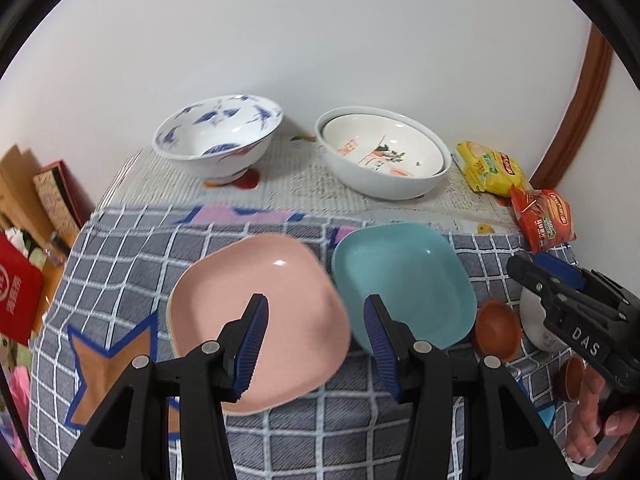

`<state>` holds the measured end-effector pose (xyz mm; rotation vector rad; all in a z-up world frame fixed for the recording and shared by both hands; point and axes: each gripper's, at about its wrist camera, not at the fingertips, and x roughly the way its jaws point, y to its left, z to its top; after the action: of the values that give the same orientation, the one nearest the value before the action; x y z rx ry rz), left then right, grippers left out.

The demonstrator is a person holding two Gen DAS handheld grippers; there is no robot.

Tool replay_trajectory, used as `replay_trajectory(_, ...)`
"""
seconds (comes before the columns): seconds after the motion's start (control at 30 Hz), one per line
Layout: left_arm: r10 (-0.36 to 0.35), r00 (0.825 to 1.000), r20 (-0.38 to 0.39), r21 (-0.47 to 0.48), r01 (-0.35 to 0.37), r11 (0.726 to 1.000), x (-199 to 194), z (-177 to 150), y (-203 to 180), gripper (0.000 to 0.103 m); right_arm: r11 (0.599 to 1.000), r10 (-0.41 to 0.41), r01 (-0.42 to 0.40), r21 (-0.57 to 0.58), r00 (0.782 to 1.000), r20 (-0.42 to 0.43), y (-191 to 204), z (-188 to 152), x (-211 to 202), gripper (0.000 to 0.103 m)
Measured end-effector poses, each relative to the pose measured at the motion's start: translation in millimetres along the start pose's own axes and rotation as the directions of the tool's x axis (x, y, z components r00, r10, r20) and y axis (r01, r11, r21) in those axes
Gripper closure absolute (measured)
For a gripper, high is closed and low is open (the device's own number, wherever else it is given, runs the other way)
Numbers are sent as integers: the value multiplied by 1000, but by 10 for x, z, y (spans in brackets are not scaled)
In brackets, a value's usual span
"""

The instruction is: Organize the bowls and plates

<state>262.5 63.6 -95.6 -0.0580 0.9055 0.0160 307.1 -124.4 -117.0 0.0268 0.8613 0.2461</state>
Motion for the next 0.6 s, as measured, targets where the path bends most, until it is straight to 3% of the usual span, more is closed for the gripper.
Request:
replay_trajectory(0.27, 22, 1000, -10, 54, -21, 998, 275, 165, -254, 56, 999, 2, -3, -36, 1000, -20, -59, -30, 235, 59)
replay_trajectory(0.6, 5, 998, -70, 95, 2, 996, 746, 343, -392, 55, 997, 25, -29, -75, 998, -57, -10, 2, 613, 63)
